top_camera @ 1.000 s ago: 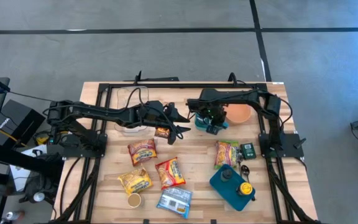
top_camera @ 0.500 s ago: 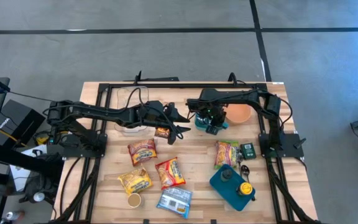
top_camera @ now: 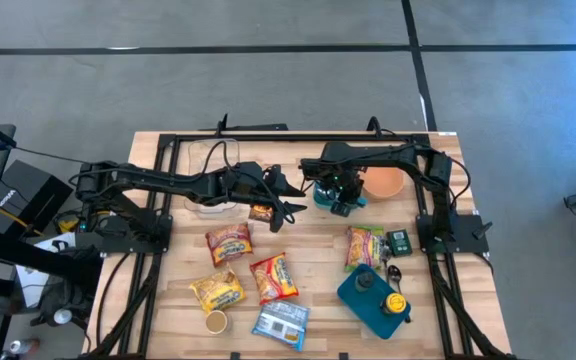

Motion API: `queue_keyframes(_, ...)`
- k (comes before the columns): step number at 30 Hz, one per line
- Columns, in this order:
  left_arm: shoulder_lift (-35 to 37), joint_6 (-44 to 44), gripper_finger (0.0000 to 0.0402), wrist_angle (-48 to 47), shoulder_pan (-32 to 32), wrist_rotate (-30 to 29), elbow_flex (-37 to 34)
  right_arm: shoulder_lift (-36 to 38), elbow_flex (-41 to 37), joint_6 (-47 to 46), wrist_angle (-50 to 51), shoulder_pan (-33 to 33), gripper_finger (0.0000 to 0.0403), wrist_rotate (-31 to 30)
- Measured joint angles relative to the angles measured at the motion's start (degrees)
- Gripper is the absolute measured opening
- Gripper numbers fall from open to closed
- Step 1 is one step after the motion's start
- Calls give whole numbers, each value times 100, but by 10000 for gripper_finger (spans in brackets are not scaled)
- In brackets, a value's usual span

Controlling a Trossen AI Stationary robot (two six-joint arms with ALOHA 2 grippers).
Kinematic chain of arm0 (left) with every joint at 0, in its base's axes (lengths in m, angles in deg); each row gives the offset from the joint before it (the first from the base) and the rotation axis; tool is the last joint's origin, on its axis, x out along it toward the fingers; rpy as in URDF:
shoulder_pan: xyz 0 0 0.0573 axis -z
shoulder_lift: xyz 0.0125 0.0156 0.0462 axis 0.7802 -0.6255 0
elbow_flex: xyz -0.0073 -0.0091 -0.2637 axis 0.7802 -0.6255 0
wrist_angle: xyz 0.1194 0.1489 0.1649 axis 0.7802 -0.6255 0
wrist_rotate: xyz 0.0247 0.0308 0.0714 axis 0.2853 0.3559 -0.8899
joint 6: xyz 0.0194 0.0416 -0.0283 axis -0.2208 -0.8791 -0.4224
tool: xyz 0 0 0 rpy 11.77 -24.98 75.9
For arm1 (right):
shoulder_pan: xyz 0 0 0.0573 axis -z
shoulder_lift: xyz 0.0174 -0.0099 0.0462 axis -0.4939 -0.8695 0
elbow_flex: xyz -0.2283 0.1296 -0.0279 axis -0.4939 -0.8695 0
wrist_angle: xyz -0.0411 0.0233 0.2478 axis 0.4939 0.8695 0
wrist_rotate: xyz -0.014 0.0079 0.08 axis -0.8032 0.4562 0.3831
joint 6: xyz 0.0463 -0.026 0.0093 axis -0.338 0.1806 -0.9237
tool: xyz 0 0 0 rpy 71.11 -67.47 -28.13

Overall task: Pick & Place Food Item
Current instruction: Put the blue spoon into the green bin

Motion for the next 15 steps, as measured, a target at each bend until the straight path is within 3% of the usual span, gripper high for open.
queue_keyframes(15, 0, 13, 177, -2, 0, 0, 0, 2, -2, -66, 118, 0, 66, 170)
